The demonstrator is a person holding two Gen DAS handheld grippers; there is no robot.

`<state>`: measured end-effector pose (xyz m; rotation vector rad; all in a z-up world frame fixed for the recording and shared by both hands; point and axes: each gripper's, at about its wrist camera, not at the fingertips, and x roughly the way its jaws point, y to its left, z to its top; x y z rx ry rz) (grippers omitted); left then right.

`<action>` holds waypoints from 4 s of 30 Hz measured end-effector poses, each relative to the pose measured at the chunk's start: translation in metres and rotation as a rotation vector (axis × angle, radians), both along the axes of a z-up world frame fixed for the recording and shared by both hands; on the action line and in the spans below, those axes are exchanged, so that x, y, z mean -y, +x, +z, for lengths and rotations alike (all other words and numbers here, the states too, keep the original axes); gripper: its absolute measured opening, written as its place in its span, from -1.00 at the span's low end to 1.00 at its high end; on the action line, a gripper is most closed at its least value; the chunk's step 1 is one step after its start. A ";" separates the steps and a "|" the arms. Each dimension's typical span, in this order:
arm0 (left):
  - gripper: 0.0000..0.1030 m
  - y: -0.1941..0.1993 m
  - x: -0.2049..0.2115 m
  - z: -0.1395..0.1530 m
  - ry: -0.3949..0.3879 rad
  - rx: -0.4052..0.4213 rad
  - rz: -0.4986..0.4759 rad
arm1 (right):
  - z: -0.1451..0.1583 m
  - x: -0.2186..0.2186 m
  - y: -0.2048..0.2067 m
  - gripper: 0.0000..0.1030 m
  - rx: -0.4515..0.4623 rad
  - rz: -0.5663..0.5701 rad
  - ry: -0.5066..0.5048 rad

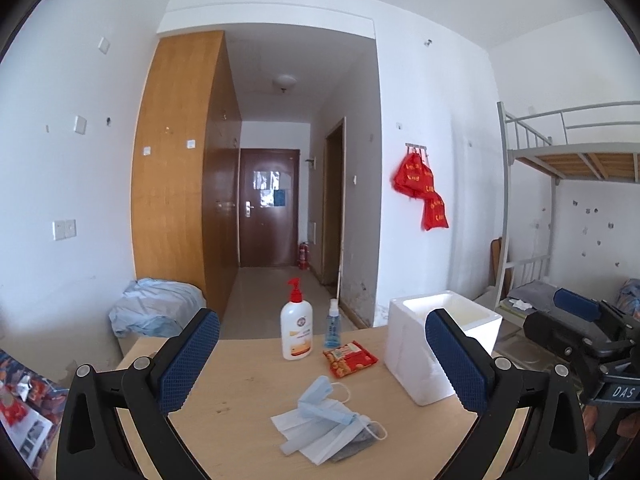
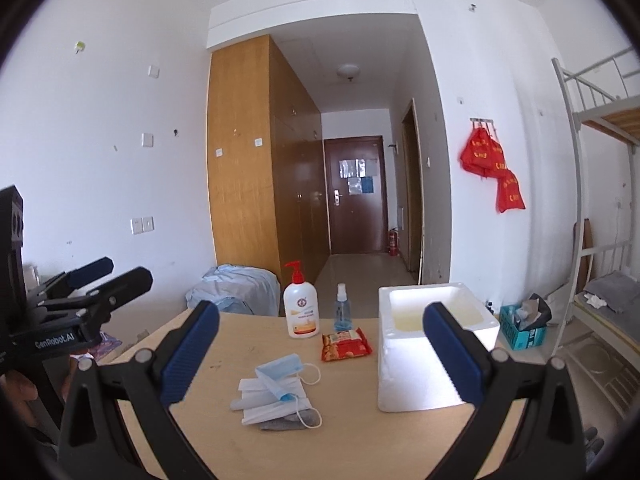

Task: Organize soft objects
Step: 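Withdraw both grippers from the foam box back toward the table, then move the right gripper down onto the blue face mask on the stack, then grasp the blue face mask with the right gripper and lift it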

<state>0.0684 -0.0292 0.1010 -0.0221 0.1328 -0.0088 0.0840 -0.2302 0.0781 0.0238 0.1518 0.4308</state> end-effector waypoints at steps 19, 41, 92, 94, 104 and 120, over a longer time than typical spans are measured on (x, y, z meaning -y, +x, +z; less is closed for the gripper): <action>0.99 -0.018 -0.037 -0.062 0.033 0.007 0.080 | -0.055 -0.042 0.001 0.99 -0.072 0.077 -0.037; 0.99 -0.002 -0.060 -0.099 -0.013 -0.085 0.108 | -0.079 -0.073 0.024 0.99 -0.159 0.139 -0.091; 0.99 0.110 -0.104 -0.151 -0.061 -0.397 0.047 | -0.120 -0.127 0.134 0.81 -0.384 0.225 -0.249; 0.99 0.112 -0.106 -0.152 -0.059 -0.409 0.045 | -0.123 -0.133 0.139 0.79 -0.395 0.234 -0.266; 0.99 0.123 -0.118 -0.159 -0.084 -0.432 0.018 | -0.149 -0.165 0.173 0.16 -0.511 0.282 -0.357; 0.99 0.137 -0.106 -0.173 -0.093 -0.515 -0.031 | -0.158 -0.160 0.181 -0.81 -0.567 0.284 -0.358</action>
